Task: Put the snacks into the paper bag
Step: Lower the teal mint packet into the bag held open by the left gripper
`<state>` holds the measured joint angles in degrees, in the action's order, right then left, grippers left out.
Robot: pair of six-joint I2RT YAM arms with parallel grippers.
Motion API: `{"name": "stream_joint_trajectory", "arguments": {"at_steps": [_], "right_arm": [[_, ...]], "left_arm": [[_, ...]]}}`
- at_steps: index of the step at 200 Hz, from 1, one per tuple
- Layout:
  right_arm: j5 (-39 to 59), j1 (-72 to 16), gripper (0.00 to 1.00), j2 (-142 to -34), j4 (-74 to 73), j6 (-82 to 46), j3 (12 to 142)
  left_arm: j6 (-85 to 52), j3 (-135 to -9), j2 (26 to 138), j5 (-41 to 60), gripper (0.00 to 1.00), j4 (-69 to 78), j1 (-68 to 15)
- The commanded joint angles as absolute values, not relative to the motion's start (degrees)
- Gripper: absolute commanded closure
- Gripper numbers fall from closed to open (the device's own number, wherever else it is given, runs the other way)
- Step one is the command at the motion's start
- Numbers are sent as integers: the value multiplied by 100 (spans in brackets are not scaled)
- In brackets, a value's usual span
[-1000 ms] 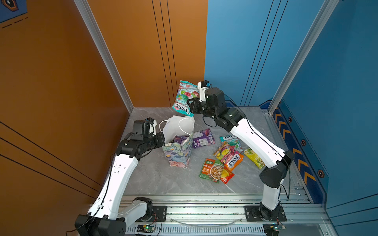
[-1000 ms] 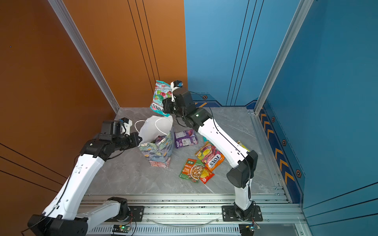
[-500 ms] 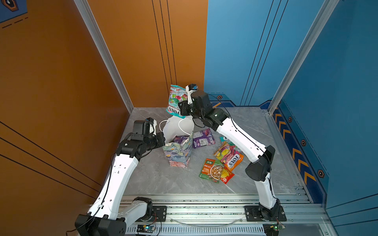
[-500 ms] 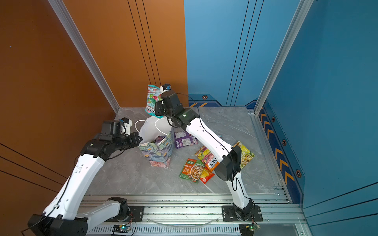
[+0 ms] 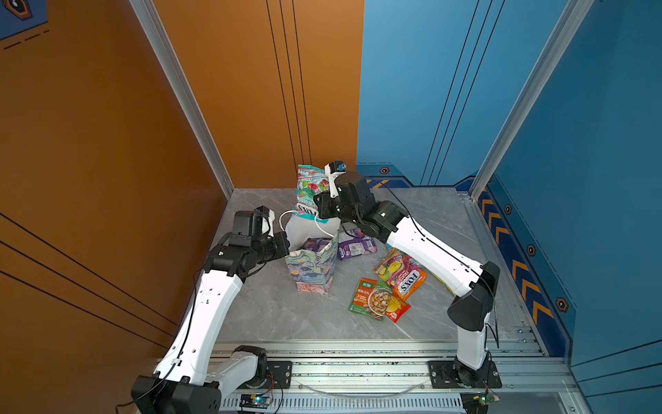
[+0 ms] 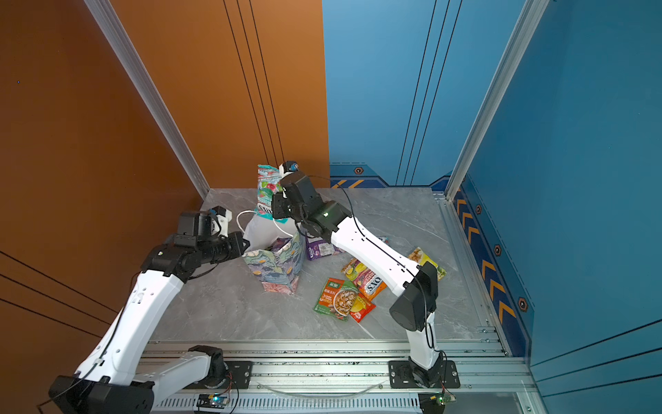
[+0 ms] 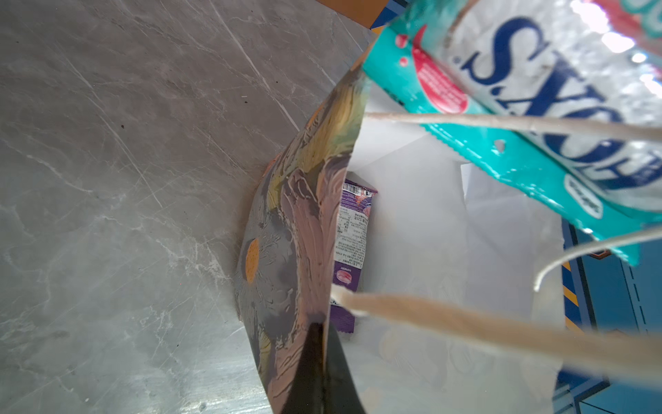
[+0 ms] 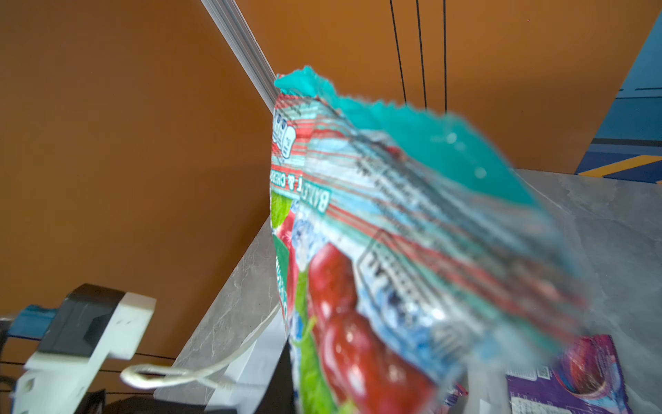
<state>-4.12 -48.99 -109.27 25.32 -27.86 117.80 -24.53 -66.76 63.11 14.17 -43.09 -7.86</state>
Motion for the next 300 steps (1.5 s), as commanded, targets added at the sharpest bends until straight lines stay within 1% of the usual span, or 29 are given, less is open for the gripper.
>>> {"name": "stream_joint_trajectory", "arguments": {"at_steps": [1, 68, 142, 163, 242, 300], "right_arm": [[-618, -4899, 100, -10502, 2125, -2742, 11585], [-607, -4952, 100, -10050, 2064, -2925, 10773], [-137, -4939, 100, -9946, 1835, -3498, 10327], [-64, -4928, 100, -9899, 1680, -3675, 9993], [419, -4851, 100, -10072, 1287, -4230, 9835], [646, -4825, 100, -9907, 1054, -4650, 9423]], "left_arm": [[-2478, -6623, 6313, 1560, 100, -4122, -736], [-2487, -6616, 6258, 1556, 100, -4122, -737], [-2515, -6574, 6205, 1558, 100, -4123, -737], [-2515, -6577, 6214, 1554, 100, -4120, -738], [-2513, -6575, 6232, 1569, 100, -4122, -730], [-2511, -6571, 6228, 1564, 100, -4122, -727]]}}
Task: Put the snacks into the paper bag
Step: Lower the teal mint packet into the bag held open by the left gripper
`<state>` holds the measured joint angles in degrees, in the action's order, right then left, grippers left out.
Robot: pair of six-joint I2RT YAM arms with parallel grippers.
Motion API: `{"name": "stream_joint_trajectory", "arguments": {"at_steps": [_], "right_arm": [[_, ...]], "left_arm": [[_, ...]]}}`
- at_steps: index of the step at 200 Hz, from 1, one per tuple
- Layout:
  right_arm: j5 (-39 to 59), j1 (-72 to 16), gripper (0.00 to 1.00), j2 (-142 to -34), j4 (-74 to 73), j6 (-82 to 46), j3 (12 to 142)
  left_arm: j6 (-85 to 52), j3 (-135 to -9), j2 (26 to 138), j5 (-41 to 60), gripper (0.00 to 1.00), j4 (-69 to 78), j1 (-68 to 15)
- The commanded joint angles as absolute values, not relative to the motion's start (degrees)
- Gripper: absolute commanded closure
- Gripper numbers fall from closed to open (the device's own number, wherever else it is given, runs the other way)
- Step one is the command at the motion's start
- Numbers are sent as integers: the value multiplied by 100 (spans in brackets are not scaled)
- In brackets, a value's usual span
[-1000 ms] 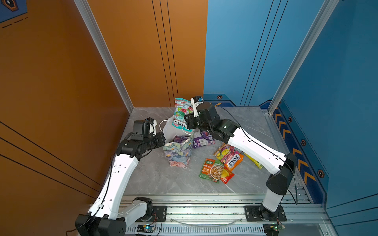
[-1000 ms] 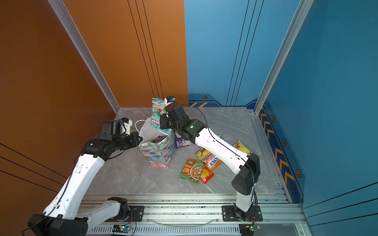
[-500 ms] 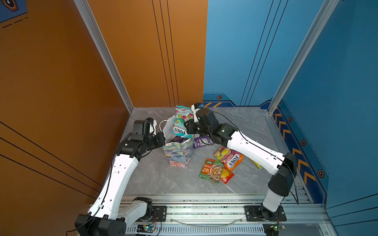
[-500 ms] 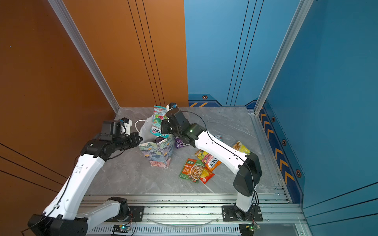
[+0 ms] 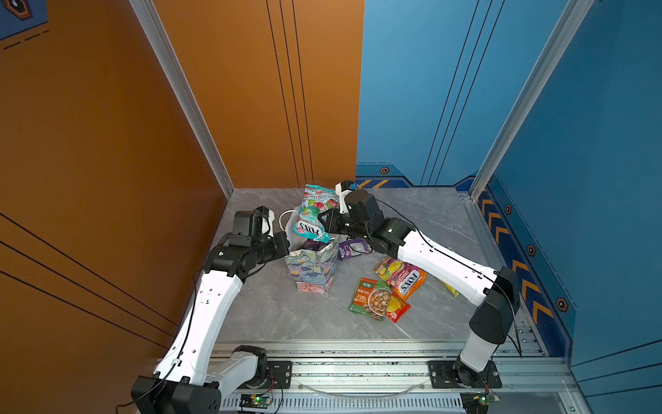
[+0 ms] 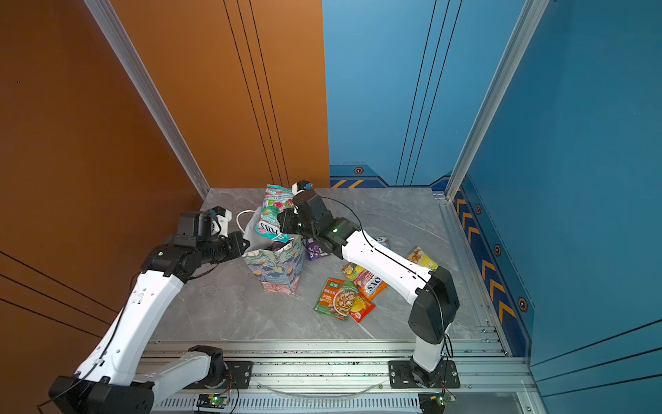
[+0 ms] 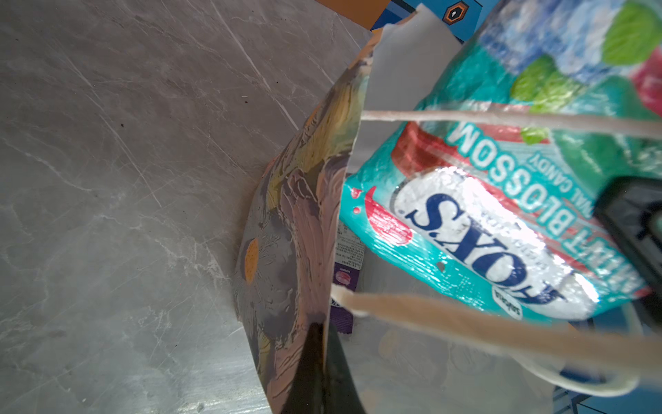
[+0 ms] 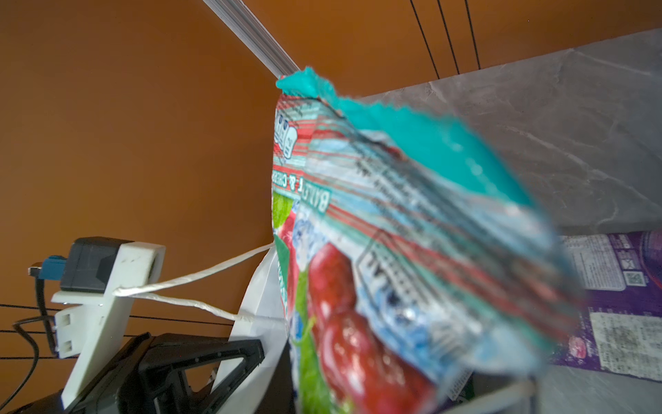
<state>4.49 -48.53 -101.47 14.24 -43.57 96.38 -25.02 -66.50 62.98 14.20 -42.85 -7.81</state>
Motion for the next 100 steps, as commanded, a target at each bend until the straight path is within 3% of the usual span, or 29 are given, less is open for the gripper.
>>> {"name": "stream_joint_trajectory", "arguments": {"at_steps": [1, 100], "right_arm": [[653, -4830, 100, -9902, 1050, -4654, 9409], [935, -4843, 100, -9605, 795, -5101, 8857]], "left_arm": [[-2503, -6568, 6225, 1564, 100, -4122, -728], [-2525, -6566, 6222, 1573, 100, -4101, -712]]}}
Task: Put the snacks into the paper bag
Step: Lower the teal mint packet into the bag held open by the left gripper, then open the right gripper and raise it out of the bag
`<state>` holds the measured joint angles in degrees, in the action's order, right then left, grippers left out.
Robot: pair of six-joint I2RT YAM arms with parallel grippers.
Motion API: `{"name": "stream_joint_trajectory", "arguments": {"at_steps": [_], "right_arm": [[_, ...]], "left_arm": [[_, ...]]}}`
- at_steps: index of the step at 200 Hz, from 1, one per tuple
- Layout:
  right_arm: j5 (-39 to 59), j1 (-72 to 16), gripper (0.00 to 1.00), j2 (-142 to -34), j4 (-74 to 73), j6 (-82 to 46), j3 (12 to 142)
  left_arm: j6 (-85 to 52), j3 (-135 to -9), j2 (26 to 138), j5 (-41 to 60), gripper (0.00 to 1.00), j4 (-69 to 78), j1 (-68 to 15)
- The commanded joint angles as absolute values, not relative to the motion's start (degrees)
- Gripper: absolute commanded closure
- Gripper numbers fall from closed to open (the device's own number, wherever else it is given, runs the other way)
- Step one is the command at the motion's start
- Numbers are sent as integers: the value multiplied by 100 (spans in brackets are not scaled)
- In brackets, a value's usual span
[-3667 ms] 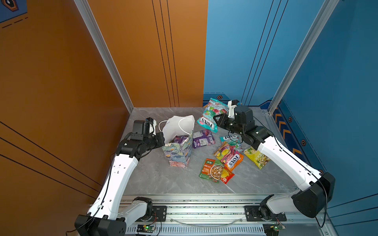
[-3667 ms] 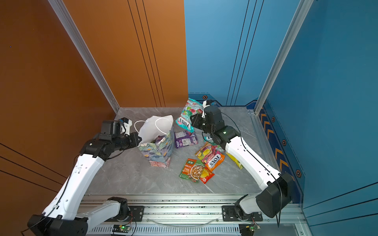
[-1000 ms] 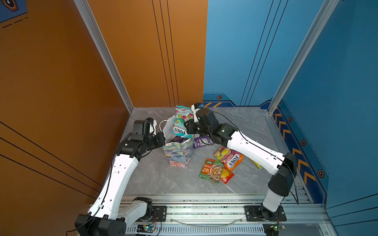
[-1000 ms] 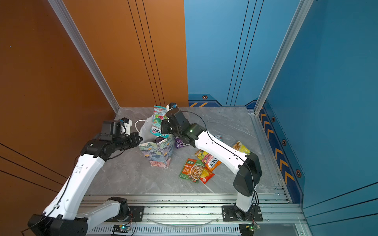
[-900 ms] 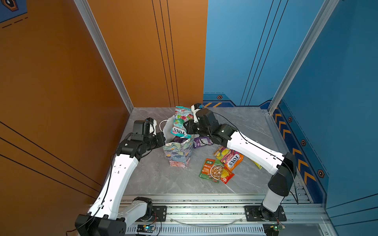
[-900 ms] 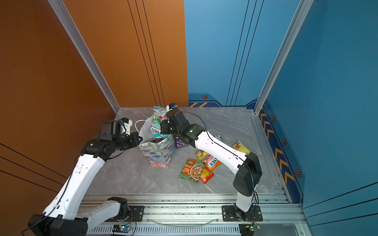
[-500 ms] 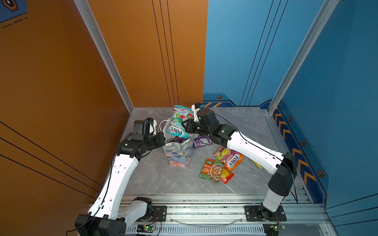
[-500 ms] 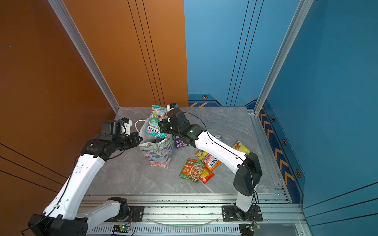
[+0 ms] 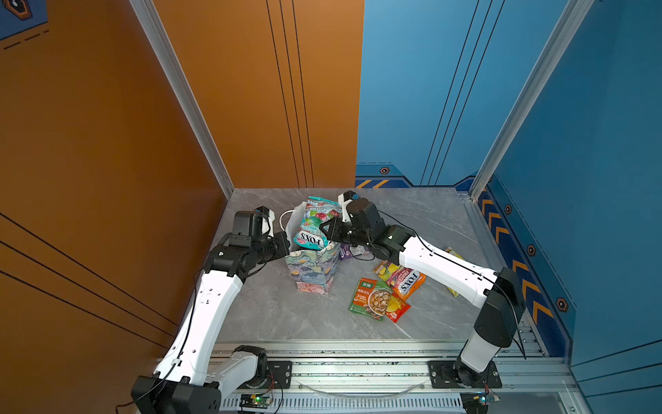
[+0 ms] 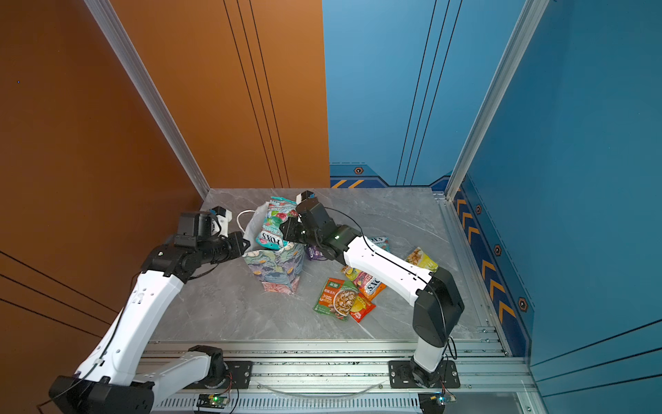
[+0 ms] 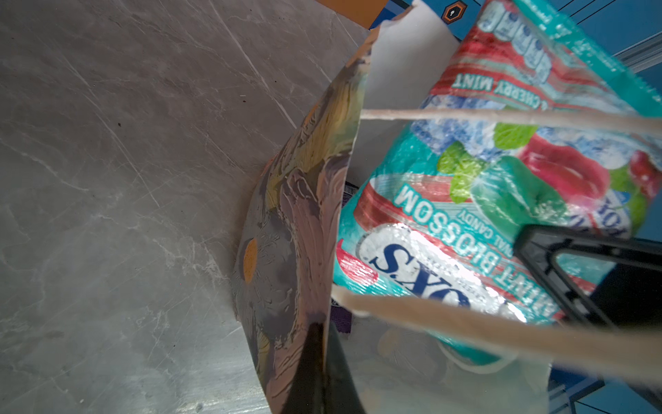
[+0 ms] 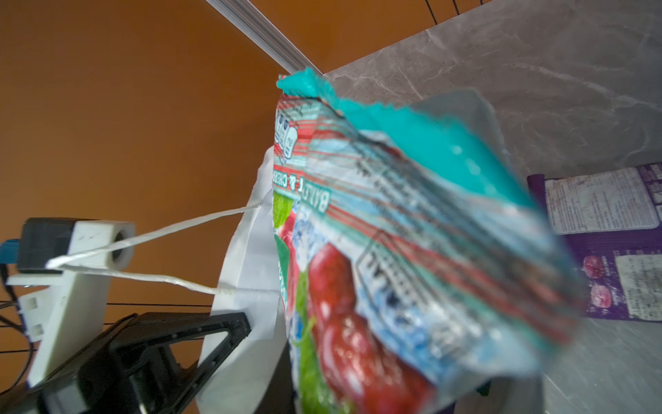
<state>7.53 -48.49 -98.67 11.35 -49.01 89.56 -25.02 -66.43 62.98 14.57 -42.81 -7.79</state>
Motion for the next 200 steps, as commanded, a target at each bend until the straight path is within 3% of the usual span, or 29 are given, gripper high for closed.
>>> {"name": "stream_joint_trajectory", "arguments": {"at_steps": [1, 69, 88, 114, 130, 200], "right_arm": [[942, -4843, 100, -9606, 784, -5108, 8854], [1372, -4827, 100, -9735, 409, -5588, 8585], [1449, -4807, 89, -9776, 369, -5634, 8595], [1486, -4713, 65, -9744, 435, -5552, 8706], [1427, -4645, 58, -9652, 510, -5453, 8760], [1042, -4141, 53, -8820, 788, -5006, 8395]], "left_arm": [[-2524, -6566, 6227, 1573, 100, -4103, -716], [-2531, -6591, 6213, 1591, 100, -4102, -720], [-2538, -6592, 6205, 1587, 100, -4104, -718], [-2540, -6602, 6187, 1596, 100, -4104, -720], [-2529, -6602, 6170, 1591, 100, -4107, -720], [-2527, -6605, 6167, 1584, 100, -4105, -710]]}}
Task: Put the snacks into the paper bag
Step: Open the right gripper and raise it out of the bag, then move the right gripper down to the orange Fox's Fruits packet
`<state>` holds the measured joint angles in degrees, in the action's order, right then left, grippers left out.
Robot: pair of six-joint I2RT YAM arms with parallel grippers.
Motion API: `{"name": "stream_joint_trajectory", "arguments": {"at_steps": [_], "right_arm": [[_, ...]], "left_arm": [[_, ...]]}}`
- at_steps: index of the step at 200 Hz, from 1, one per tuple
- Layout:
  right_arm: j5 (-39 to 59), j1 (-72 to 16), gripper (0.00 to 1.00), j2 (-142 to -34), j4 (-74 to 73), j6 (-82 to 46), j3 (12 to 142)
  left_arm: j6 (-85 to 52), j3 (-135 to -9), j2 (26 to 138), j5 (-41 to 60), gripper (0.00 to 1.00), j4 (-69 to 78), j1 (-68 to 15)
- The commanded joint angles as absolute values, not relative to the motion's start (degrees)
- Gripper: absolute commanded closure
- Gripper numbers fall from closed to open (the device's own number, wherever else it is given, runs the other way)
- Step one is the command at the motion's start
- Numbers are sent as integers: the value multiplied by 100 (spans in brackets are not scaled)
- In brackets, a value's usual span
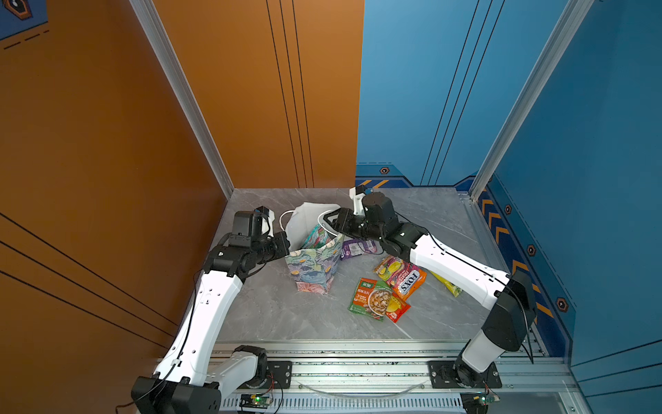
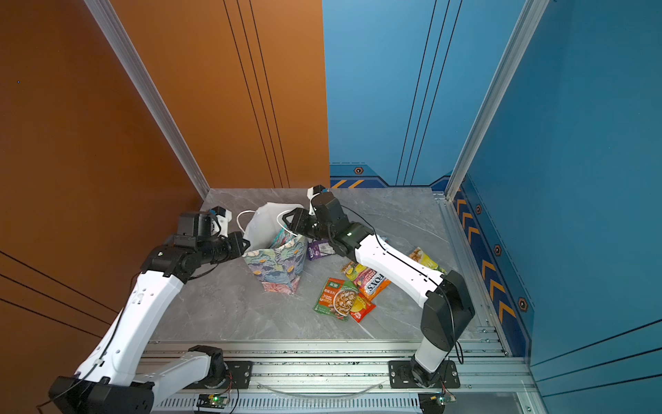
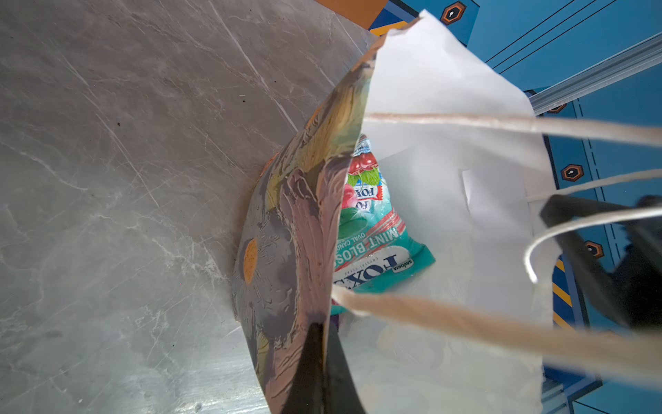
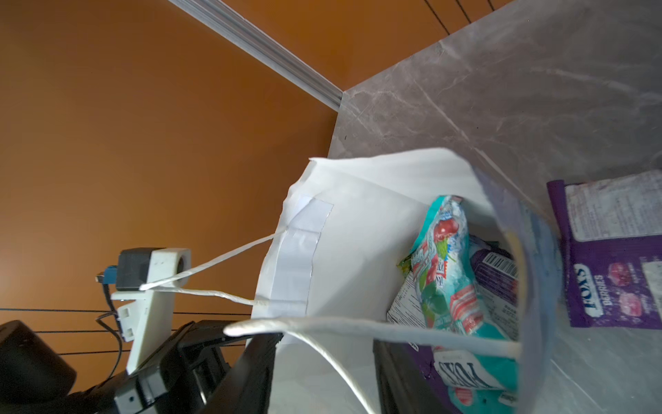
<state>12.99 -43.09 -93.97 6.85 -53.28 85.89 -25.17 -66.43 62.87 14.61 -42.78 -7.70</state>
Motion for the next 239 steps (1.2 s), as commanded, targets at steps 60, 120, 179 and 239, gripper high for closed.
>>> {"name": "stream_joint_trajectory", "arguments": {"at_steps": [60, 120, 179, 239], "right_arm": [[722, -3236, 48, -7836, 1985, -4187, 7741], [1214, -1750, 48, -7272, 2541, -3944, 5875], [1647, -725, 43, -7348, 2594, -3535, 4922], [2030, -347, 15, -7912, 2155, -3197, 4527]], "left_arm": [[-2531, -6635, 6183, 1597, 100, -4106, -704], [-2487, -6656, 6196, 1621, 100, -4111, -672], [-2461, -6664, 6161, 1652, 100, -4113, -624], [-2487, -6637, 6100, 1656, 100, -4114, -606]]}}
